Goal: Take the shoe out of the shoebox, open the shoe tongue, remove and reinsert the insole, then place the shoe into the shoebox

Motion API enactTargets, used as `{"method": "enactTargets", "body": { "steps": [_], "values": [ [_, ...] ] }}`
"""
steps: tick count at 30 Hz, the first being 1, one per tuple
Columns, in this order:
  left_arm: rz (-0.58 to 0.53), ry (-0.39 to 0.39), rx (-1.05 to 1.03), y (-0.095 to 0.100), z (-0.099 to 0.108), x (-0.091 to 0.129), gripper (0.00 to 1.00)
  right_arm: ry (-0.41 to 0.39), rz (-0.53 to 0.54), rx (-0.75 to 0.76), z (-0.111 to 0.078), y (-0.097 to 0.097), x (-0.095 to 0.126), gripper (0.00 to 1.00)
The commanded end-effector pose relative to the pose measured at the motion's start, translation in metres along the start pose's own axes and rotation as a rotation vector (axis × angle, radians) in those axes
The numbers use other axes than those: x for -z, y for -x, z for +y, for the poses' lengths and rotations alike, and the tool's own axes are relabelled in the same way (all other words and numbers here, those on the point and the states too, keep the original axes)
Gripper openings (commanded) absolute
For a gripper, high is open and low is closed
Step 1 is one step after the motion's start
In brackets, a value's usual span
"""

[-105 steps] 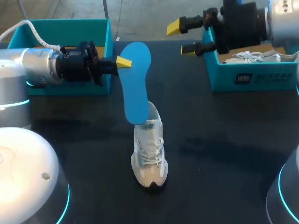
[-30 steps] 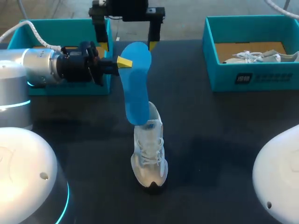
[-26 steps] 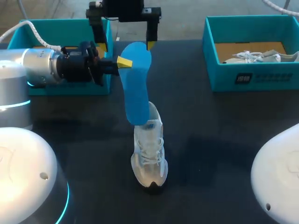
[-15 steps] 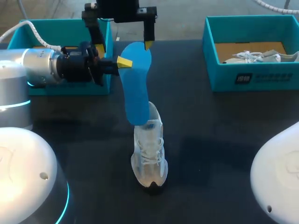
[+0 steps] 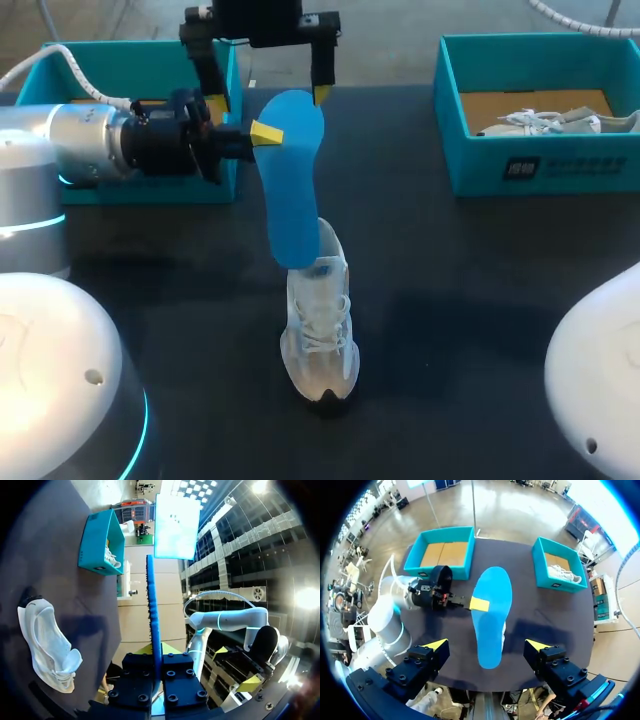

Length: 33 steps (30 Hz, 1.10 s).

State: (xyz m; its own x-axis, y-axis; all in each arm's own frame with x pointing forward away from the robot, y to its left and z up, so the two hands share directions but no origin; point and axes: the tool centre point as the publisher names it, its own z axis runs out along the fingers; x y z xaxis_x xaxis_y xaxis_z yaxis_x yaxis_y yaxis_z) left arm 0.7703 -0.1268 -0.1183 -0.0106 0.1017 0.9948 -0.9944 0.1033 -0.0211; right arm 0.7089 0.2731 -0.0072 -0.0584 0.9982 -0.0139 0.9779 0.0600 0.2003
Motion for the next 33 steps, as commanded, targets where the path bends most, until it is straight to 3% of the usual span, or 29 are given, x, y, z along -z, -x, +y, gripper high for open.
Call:
{"method": "enactTargets", "body": {
  "steps": [1,4,8,16,23,33],
  "values": [
    [-0.003,-0.001,0.0,0.0,0.001,0.0,0.0,0.003,0.151,-0.027,0.0,0.025,-0.006,1.0],
    [-0.003,-0.001,0.0,0.0,0.001,0.0,0.0,0.002,0.205,-0.048,0.001,0.036,-0.007,1.0],
    [-0.003,-0.001,0.0,0.0,0.001,0.0,0.0,-0.002,0.388,-0.081,0.003,0.05,-0.009,1.0],
    [-0.003,-0.001,0.0,0.0,0.001,0.0,0.0,-0.015,0.483,-0.099,0.002,0.073,-0.018,1.0],
    [-0.003,-0.001,0.0,0.0,0.001,0.0,0.0,-0.026,0.708,-0.125,0.005,0.088,-0.025,1.0],
    [-0.003,-0.001,0.0,0.0,0.001,0.0,0.0,-0.032,0.903,-0.134,0.007,0.1,-0.038,1.0]
  ]
}}
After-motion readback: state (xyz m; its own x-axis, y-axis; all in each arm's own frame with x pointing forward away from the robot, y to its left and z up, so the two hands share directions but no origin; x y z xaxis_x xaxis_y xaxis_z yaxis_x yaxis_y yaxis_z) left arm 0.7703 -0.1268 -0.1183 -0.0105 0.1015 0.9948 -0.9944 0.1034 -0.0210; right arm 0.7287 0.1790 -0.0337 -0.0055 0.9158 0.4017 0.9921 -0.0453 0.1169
